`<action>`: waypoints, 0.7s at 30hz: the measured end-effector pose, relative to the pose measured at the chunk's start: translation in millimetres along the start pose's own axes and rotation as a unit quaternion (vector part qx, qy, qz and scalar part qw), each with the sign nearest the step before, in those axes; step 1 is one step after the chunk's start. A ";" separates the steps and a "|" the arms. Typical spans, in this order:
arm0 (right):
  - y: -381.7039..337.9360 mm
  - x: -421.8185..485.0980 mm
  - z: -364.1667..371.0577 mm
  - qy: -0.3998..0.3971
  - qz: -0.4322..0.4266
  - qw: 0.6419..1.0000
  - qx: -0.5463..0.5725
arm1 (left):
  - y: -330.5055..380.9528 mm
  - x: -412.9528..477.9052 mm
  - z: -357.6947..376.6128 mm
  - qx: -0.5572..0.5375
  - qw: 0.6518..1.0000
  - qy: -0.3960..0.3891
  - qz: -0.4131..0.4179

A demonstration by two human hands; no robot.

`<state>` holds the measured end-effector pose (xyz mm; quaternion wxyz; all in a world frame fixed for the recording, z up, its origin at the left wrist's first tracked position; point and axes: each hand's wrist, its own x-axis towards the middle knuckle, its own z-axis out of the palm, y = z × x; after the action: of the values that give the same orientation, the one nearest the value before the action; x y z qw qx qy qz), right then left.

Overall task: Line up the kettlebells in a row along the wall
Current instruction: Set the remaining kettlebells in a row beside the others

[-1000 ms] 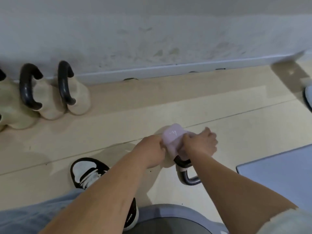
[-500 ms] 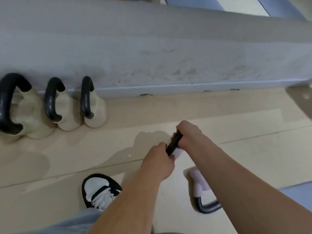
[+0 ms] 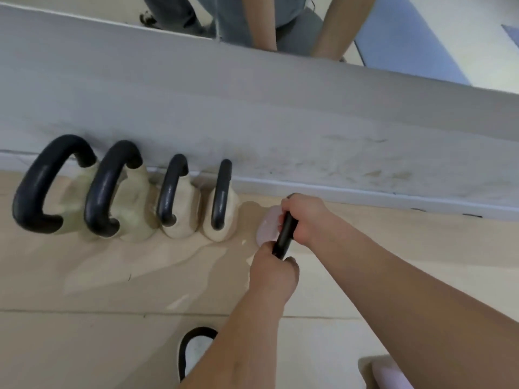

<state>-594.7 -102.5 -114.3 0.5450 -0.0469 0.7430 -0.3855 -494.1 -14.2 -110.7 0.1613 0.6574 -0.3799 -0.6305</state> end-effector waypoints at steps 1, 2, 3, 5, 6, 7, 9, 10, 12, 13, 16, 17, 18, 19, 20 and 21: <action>-2.9 3.5 9.8 -0.008 -0.001 1.000 -0.014 | 1.7 5.2 -5.3 -0.021 1.000 0.012 -0.003; -6.1 5.5 16.1 -0.015 -0.004 0.999 -0.031 | 2.4 8.2 -8.1 -0.040 0.999 0.023 -0.002; -9.3 7.8 21.7 -0.023 -0.009 0.998 -0.055 | 2.6 10.9 -9.7 -0.058 0.998 0.030 -0.003; -15.2 12.9 28.7 -0.038 -0.030 0.994 -0.097 | 3.2 13.9 -9.7 -0.090 0.995 0.029 -0.012; -17.5 14.2 30.1 -0.044 -0.046 0.991 -0.114 | 5.7 15.1 -9.2 -0.102 0.994 0.028 -0.015; -16.9 15.7 30.4 -0.047 -0.067 0.988 -0.134 | 8.3 17.4 -8.7 -0.109 0.993 0.030 -0.015; -6.9 12.9 31.4 -0.026 -0.110 0.975 -0.190 | 12.9 22.6 -10.8 -0.125 0.991 0.037 -0.019; 0.6 9.3 31.4 -0.007 -0.118 0.968 -0.221 | 15.3 24.5 -12.9 -0.135 0.990 0.037 -0.023; 17.7 7.3 31.7 0.002 -0.093 0.970 -0.225 | 16.0 24.2 -16.5 -0.146 0.988 0.022 -0.047; 21.9 6.8 34.1 -0.010 -0.067 0.981 -0.182 | 15.2 23.4 -17.0 -0.152 0.986 0.011 -0.065; 23.9 6.1 41.7 -0.029 -0.028 0.996 -0.078 | 15.2 17.8 -18.5 -0.184 0.978 -0.017 -0.098; 22.1 6.9 43.7 -0.026 -0.024 0.997 -0.063 | 17.4 16.8 -19.1 -0.194 0.975 -0.023 -0.107; 21.3 6.6 45.4 -0.022 -0.021 0.998 -0.050 | 19.5 15.3 -20.5 -0.205 0.972 -0.025 -0.113; 20.3 5.7 47.7 -0.016 -0.018 0.999 -0.040 | 21.4 14.8 -22.3 -0.215 0.969 -0.024 -0.116; 19.7 4.7 50.3 -0.011 -0.015 0.999 -0.032 | 22.2 14.7 -24.2 -0.226 0.967 -0.022 -0.115; 19.7 4.2 53.0 -0.011 -0.010 0.999 -0.028 | 22.5 14.9 -26.1 -0.235 0.965 -0.020 -0.113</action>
<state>-544.5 -118.5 -135.6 0.5478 -0.0737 0.7471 -0.3691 -477.2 -46.5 -101.7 0.2315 0.6266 -0.1472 -0.7294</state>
